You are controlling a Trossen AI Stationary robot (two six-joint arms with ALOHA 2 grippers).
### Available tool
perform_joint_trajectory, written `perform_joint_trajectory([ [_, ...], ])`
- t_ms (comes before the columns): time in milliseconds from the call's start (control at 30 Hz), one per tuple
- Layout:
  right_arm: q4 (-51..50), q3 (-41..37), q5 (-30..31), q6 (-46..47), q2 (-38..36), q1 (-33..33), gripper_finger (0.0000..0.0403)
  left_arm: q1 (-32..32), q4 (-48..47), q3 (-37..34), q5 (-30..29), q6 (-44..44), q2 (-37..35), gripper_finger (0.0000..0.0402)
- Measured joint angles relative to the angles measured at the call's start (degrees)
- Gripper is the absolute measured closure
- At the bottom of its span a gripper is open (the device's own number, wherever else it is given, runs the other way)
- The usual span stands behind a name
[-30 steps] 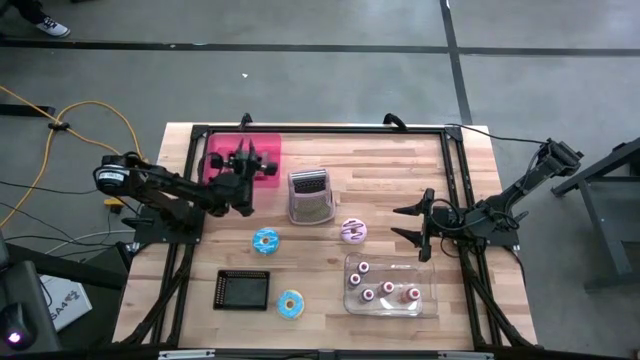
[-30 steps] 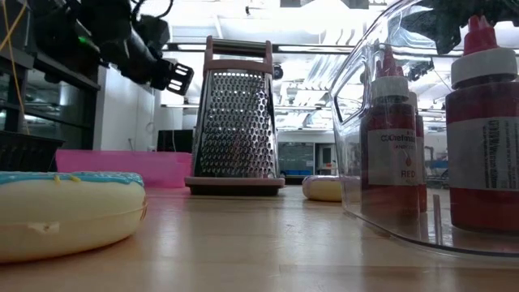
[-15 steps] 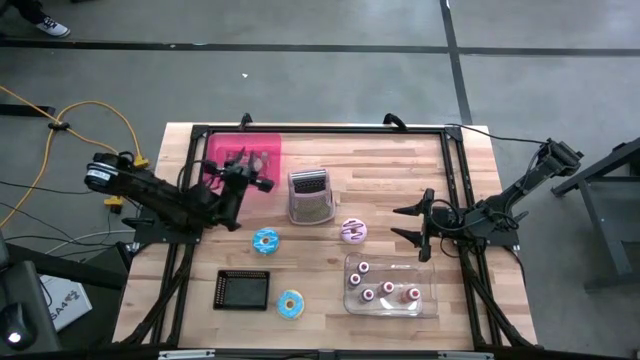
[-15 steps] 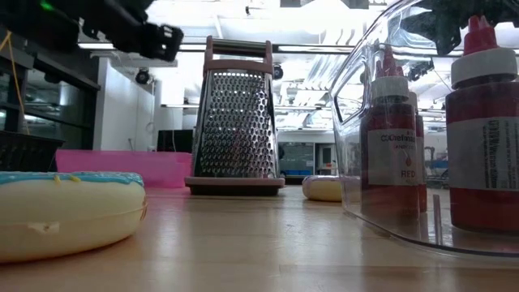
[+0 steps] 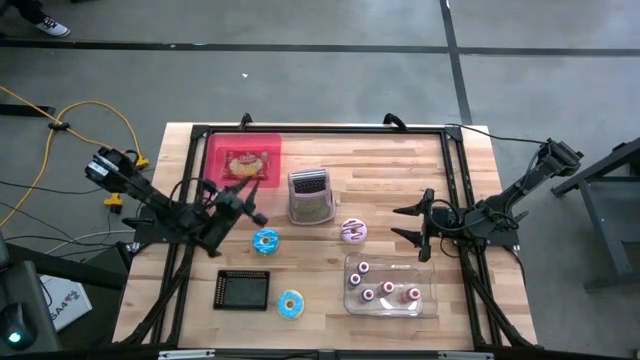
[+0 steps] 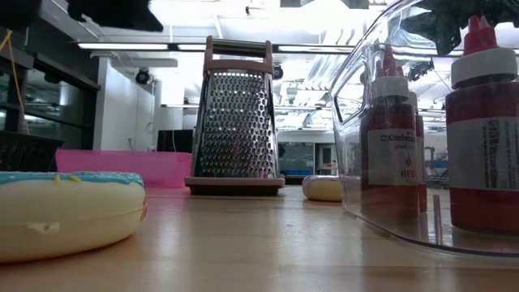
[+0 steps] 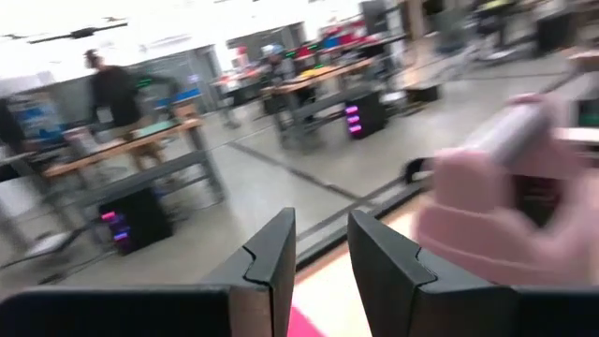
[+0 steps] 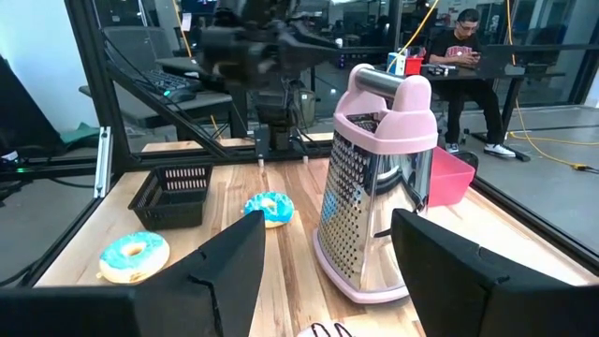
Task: Pick & Place Food Item
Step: Put the top blue donut into the black bin
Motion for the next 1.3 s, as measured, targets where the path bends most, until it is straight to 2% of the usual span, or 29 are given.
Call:
perform_joint_trajectory([
  [333, 0.0, 0.0, 0.0, 0.0, 0.0, 0.0, 0.0183, -17.5, -0.2, 0.0, 0.0, -0.5, 0.0, 0.0306],
  [533, 0.0, 0.0, 0.0, -0.1, 0.0, 0.0, 0.0183, -24.2, -0.3, 0.0, 0.0, -1.1, 0.0, 0.0306],
  [767, 0.0, 0.0, 0.0, 0.0, 0.0, 0.0, 0.0183, -24.7, -0.3, 0.9, -0.2, -1.8, 0.0, 0.0306],
  [1000, 0.0, 0.0, 0.0, 0.0, 0.0, 0.0, 0.0183, -24.7, -1.8, 6.8, -0.2, 2.3, 0.0, 0.0306],
  [1100, 0.0, 0.0, 0.0, 0.0, 0.0, -0.1, 0.0183, -24.7, -7.3, 9.4, -0.2, 0.9, 0.0, 0.0306],
  [1200, 0.0, 0.0, 0.0, -0.1, 0.0, -0.4, 0.0183, -24.7, -15.7, 11.6, 0.2, -4.5, 0.1, 0.0306],
  [1300, 0.0, 0.0, 0.0, -0.1, 0.0, -0.8, 0.0183, -24.7, -25.0, 12.8, 4.7, -12.4, 0.1, 0.0306],
])
